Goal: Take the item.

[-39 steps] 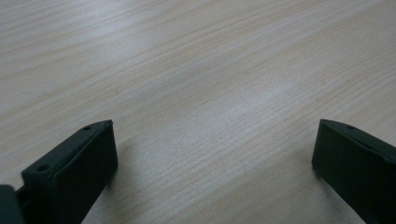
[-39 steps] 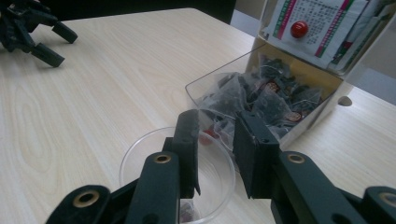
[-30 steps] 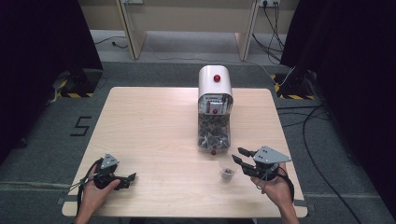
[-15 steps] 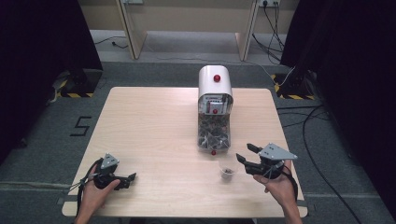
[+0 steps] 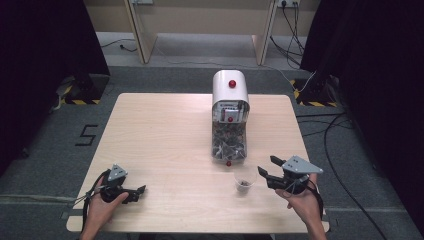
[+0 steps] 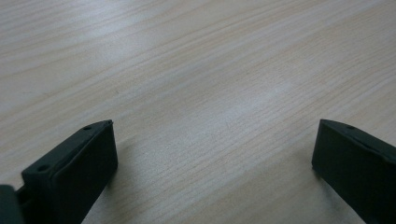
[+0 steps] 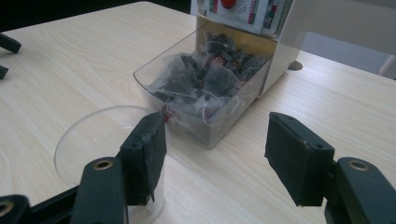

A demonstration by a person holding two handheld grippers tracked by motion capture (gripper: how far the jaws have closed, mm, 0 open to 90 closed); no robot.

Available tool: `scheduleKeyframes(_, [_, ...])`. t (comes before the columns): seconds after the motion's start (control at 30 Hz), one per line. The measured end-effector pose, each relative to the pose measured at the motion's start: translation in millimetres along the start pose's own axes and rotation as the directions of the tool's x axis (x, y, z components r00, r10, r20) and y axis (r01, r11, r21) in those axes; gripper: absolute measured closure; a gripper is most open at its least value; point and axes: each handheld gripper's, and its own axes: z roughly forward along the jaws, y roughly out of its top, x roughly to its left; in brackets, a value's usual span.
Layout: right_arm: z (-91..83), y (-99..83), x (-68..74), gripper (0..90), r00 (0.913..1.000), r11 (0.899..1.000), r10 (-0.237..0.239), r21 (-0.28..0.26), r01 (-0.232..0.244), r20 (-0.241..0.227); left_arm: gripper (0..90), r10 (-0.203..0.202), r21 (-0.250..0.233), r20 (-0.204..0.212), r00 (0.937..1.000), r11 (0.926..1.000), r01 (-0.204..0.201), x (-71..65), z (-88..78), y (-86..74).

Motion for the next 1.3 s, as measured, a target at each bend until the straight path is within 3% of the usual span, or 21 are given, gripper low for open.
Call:
scheduleKeyframes(0.83, [-21.0,-27.6,-13.8,38.6,0.9981,0.999,0.042,0.024,-0.043,0.046,0.0,-0.001,0.0,0.0,1.0,1.0,0.001,0.0,0.0,0.0])
scheduleKeyframes(1.3, [-26.9,-42.5,-10.0,38.7,0.9961,0.997,0.059,0.038,-0.061,0.066,0.0,-0.001,0.0,0.0,1.0,1.0,0.001,0.0,0.0,0.0])
